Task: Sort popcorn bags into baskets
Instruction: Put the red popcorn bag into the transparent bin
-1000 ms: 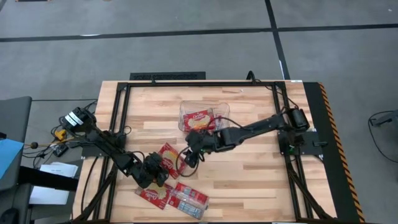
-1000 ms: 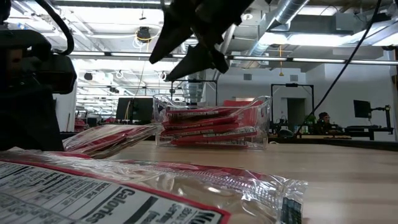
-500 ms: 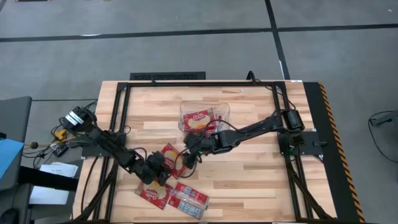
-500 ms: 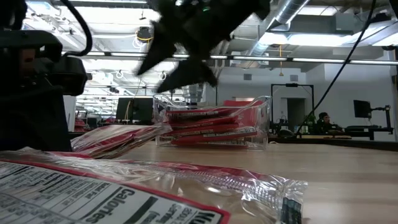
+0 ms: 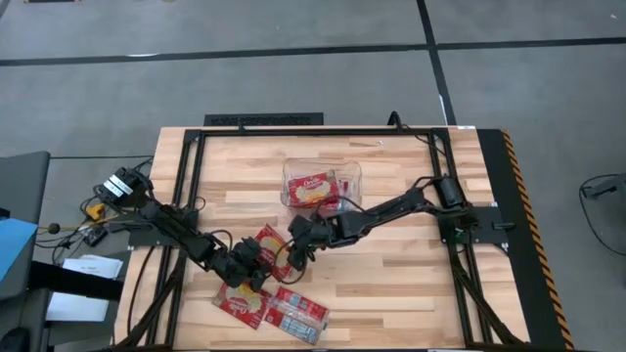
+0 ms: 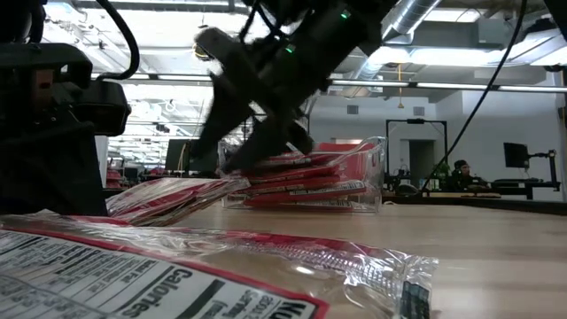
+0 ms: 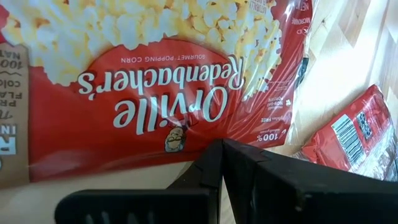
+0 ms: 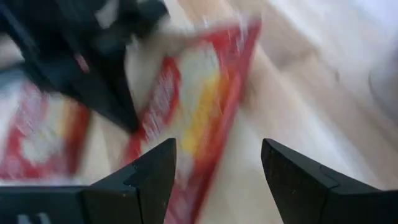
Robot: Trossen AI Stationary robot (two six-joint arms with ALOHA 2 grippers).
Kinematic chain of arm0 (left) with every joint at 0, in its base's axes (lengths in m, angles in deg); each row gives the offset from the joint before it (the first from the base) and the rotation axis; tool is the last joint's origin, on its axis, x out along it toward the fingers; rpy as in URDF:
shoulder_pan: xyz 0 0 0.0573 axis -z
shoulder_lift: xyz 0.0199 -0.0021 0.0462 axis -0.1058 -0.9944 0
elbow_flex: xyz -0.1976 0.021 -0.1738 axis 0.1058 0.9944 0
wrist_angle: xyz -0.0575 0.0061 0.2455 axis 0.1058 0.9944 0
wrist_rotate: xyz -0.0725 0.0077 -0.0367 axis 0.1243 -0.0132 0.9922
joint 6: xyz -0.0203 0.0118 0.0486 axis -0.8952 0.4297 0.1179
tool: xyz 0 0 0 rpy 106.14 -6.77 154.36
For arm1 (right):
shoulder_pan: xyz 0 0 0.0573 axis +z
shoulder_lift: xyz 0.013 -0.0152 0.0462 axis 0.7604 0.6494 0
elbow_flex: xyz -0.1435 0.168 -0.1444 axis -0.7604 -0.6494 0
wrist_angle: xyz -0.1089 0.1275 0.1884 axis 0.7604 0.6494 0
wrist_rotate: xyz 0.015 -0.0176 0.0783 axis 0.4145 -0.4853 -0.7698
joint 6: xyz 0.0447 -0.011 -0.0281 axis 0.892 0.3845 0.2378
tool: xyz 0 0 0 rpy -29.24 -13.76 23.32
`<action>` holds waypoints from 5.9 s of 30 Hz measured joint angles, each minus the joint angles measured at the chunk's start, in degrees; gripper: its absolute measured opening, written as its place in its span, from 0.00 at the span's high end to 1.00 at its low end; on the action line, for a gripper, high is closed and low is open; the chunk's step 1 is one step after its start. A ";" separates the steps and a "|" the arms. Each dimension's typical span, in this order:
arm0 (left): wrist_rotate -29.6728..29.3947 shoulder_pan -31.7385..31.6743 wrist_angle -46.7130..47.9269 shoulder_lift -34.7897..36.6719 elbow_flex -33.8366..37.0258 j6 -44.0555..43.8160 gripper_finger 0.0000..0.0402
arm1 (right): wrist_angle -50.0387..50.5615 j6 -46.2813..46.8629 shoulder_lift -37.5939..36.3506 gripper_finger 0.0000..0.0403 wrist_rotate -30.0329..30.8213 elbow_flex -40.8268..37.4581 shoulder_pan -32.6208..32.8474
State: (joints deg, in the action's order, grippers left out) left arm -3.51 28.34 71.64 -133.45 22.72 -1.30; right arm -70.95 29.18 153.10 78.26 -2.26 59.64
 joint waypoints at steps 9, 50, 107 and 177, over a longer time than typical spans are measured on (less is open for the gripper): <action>-0.39 0.00 -0.06 -0.02 0.00 0.04 1.00 | -3.15 1.23 3.37 0.35 -6.32 0.12 -1.68; -2.61 -0.09 8.37 28.83 0.00 5.53 1.00 | 38.90 -36.81 -20.27 0.98 -16.06 10.98 -22.00; -1.82 21.95 36.49 26.47 -11.63 -8.98 1.00 | 53.31 -42.70 -20.88 0.49 -18.51 20.27 -17.87; -4.46 -3.39 -1.30 -13.20 -13.70 12.39 1.00 | -4.38 -2.25 -4.30 0.38 -25.57 -15.13 0.98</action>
State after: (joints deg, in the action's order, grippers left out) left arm -7.97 24.95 70.34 -146.66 9.02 11.10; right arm -75.33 26.93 148.81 52.69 -17.39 60.62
